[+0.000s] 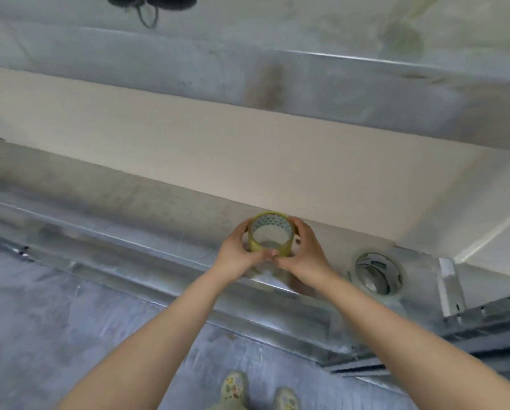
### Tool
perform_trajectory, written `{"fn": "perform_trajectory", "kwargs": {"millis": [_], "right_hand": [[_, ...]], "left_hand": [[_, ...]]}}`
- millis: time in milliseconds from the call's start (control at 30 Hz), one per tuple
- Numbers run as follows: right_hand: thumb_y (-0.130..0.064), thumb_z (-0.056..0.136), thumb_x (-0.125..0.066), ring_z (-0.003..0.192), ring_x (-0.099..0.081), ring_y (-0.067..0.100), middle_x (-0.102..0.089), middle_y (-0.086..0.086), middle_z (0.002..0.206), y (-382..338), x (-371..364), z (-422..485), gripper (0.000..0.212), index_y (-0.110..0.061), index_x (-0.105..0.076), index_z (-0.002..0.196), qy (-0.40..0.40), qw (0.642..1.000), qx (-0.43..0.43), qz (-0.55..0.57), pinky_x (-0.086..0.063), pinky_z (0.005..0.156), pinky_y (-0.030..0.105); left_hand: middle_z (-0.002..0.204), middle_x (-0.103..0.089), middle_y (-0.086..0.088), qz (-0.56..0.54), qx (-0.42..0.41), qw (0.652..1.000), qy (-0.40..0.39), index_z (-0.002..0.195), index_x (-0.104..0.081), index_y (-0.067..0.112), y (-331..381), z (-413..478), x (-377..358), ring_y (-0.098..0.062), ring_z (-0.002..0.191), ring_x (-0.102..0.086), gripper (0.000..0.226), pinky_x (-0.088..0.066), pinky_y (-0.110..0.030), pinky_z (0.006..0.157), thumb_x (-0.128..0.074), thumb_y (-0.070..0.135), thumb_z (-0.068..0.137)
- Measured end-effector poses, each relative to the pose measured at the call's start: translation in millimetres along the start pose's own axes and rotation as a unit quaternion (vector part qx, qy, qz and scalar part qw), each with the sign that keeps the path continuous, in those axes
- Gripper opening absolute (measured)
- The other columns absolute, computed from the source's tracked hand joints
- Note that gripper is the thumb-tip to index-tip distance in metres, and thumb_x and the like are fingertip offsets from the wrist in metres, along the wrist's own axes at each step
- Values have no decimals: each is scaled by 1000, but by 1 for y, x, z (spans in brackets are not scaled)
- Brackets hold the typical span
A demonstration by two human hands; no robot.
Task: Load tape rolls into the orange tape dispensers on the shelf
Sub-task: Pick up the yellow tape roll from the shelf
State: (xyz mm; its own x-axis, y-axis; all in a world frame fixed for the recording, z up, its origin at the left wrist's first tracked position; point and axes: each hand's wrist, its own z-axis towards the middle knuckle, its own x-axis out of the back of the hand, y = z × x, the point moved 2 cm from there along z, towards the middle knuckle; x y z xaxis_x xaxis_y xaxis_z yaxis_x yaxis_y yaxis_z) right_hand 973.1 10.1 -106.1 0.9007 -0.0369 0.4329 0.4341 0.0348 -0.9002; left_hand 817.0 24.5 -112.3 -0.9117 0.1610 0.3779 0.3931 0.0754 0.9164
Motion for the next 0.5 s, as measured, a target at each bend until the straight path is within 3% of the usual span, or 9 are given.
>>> {"fn": "perform_trajectory", "kwargs": {"millis": [100, 200, 300, 367, 433, 500], "right_hand": [[-15, 59, -81, 108, -53, 13, -54, -1, 117, -13, -19, 13, 69, -17, -49, 120, -59, 998, 28, 13, -39, 89, 19], [-25, 54, -82, 110, -51, 12, -53, 0, 122, -31, -50, 23, 77, -20, -46, 122, -121, 991, 50, 22, -37, 89, 18], [-30, 53, -80, 105, -52, 6, -53, -11, 113, -56, -86, 28, 70, -33, -45, 114, -176, 979, 95, 31, -37, 81, 2], [-24, 57, -80, 107, -53, 6, -54, -13, 112, -69, -111, 30, 66, -40, -44, 110, -209, 970, 114, 38, -38, 83, 2], [-24, 60, -80, 111, -53, 6, -55, -7, 119, -83, -135, 31, 66, -36, -46, 114, -237, 962, 126, 39, -40, 89, 13], [-19, 60, -80, 106, -54, -4, -59, -11, 113, -98, -159, 34, 61, -37, -49, 109, -256, 954, 147, 52, -40, 88, 11]], "left_hand": [[113, -57, 10, 4, 5, 998, 60, 131, -47, 19, -1, -11, 24, -6, 105, -54, 81, -39, -5, 80, -86, 28, 60], [106, -59, 20, -27, 15, 992, 120, 125, -49, 26, -8, -29, 56, 5, 99, -55, 76, -37, 3, 79, -87, 26, 59], [120, -62, 7, -48, 34, 984, 170, 126, -51, 20, -20, -47, 91, -5, 113, -56, 77, -42, -16, 98, -87, 26, 59], [124, -62, 4, -55, 35, 979, 195, 128, -52, 19, -27, -59, 114, -6, 116, -56, 78, -43, -22, 101, -87, 28, 58], [119, -64, 8, -66, 39, 973, 219, 125, -54, 22, -35, -69, 136, 1, 111, -57, 75, -44, -14, 95, -87, 28, 58], [110, -65, 18, -75, 36, 967, 241, 115, -57, 31, -44, -76, 158, 14, 101, -57, 65, -42, -2, 83, -88, 26, 58]]}}
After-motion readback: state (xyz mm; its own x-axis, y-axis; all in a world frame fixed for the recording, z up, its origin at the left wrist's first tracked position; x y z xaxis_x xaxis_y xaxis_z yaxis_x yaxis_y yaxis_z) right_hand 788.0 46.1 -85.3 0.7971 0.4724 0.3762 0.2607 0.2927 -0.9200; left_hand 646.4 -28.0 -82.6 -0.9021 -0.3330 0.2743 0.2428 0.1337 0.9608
